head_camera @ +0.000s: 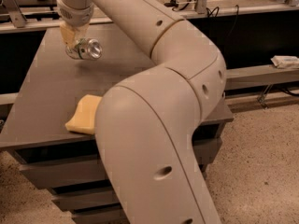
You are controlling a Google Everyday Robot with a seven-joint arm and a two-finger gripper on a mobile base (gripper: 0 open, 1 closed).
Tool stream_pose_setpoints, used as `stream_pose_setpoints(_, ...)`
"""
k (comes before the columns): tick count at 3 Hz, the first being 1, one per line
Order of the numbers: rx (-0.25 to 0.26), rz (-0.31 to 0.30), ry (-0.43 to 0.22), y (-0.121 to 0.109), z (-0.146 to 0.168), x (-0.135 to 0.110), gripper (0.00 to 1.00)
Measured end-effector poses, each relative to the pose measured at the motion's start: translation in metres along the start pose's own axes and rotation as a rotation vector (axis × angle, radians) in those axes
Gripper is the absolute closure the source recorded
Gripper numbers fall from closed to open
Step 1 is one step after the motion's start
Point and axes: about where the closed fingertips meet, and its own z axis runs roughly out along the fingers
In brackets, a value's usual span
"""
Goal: Place 7up can upright
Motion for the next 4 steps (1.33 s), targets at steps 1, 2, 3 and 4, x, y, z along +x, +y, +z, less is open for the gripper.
stream_pose_setpoints(1,-0.014,0.033,-0.163,-0.012,-0.029,0.003,1.00)
stream_pose_setpoints(2,-0.025,0.067,-0.347,-0.025,-0.059,0.018,1.00)
stream_pose_setpoints(3,-0.036,0.089,-0.479,-0.032,-0.073,0.020,0.87)
stream_pose_setpoints(4,-0.043,0.096,-0.513,-0.036,-0.077,0.027,0.63)
